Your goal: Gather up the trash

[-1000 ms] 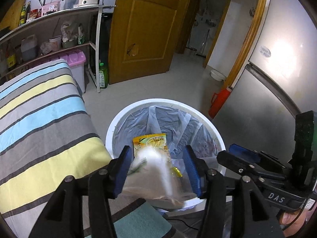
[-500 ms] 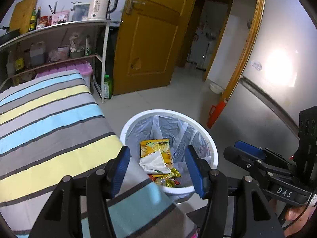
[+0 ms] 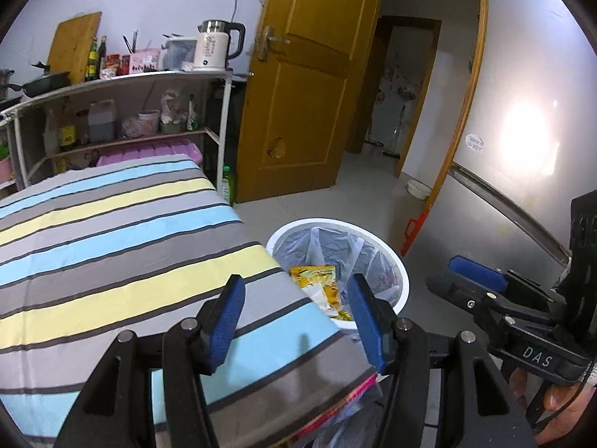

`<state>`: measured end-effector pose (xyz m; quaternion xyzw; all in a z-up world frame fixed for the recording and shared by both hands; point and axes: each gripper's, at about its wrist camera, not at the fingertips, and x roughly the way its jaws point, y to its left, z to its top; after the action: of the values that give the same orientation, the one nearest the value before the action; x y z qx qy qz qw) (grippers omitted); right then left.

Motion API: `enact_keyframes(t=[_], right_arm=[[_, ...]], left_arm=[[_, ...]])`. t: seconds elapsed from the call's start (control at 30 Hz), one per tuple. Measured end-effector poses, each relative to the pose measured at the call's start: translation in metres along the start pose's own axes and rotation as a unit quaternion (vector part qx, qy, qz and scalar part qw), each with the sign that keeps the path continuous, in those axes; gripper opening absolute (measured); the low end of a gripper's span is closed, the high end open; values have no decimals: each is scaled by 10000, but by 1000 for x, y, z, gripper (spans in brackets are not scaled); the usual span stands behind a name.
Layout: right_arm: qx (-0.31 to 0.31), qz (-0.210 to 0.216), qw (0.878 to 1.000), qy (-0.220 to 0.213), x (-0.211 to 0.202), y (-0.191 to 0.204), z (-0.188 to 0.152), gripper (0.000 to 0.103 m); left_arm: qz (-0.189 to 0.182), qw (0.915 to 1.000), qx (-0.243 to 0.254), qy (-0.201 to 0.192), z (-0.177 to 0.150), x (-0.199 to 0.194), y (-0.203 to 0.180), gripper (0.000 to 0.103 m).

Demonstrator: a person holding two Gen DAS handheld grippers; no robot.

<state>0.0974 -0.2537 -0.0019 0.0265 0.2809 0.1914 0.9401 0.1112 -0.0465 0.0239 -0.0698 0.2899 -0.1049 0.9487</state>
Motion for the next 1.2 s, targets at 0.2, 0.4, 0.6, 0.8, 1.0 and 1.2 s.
enact_keyframes(t=[0.2,0.4,0.6,0.8,1.0,1.2], right_arm=[[-168,2,9998,-68,-13,18,-14,55],[-250,11,9997,-84,-20,27,-25,55],[-246,-24,9997,-21,-20,27,-34,55],[-243,-11,9997,5,-22,26,-40,55],[-253,-32,9997,-39,-22,26,-39,55],[-227,-24,9997,-26,-21,25,-38,55]], left_arm=[[186,9997,-25,-175,-12,-24,4,59],[311,9993,19,-228,-28,-37,5,59],[354,9991,90,-202,-41,-43,1,59],[356,9992,100,-168,-45,-42,-2,59],[358,9992,111,-148,-48,-42,0,59],[365,9992,113,-129,-48,-42,0,59]])
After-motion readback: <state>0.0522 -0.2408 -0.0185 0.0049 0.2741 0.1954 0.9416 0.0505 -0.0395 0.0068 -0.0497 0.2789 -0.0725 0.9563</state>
